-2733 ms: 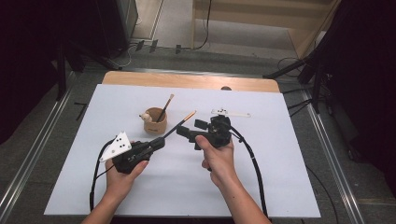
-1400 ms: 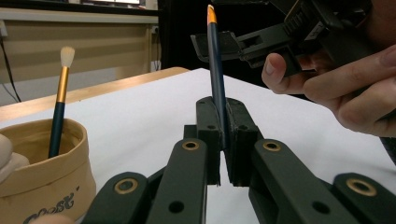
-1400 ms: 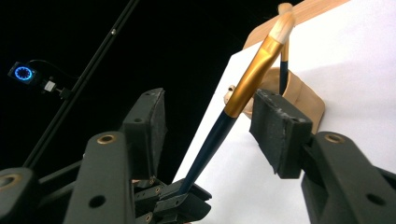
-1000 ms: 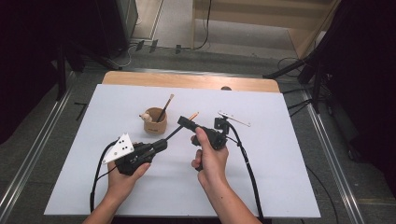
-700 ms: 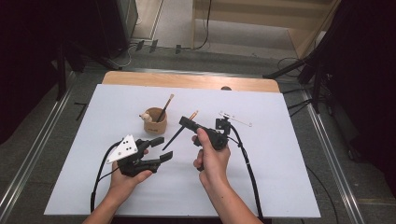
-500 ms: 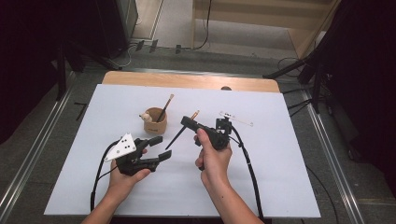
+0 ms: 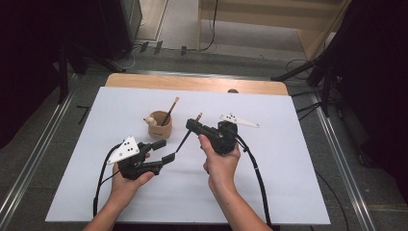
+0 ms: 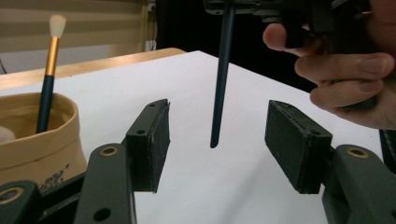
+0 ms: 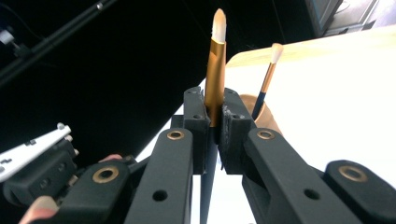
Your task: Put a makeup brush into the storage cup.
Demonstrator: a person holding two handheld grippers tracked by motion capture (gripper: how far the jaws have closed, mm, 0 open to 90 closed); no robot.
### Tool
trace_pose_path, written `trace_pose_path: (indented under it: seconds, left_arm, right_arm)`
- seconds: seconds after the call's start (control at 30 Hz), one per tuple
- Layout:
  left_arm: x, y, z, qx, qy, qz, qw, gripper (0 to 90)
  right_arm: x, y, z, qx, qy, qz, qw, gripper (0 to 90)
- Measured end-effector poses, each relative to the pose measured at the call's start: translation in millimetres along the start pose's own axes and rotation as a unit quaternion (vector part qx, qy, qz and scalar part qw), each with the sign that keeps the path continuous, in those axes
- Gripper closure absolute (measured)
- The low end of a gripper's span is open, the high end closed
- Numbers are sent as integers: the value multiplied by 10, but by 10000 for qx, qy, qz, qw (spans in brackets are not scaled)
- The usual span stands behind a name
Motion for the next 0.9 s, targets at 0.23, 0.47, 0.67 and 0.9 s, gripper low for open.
trace_pose_path:
  seconds: [0.23,0.47,0.67,0.9]
  left_arm:
    - [11,-38,-23,75,-167,182,9997,430]
    - [23,-47,-31,36,-254,275,9993,452]
    - [47,-57,-54,63,-276,375,9989,476]
    - [63,-57,-59,28,-292,425,9987,505]
  right_arm:
    - [27,-1,62,-464,207,96,9987,845]
    - [47,4,159,-945,364,193,9947,845]
    - [74,30,231,-1334,454,320,9895,845]
    - [107,46,314,-1617,465,393,9850,845]
Point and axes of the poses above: each handheld gripper's, and its own axes: x roughly forward along the jaws, y roughly out of its underside, z roughly to its left, the point moved 1 cm from there along x, roughly forward along the jaws, and after that the axes turned 2 degrees about -y, right-handed, at the moved point
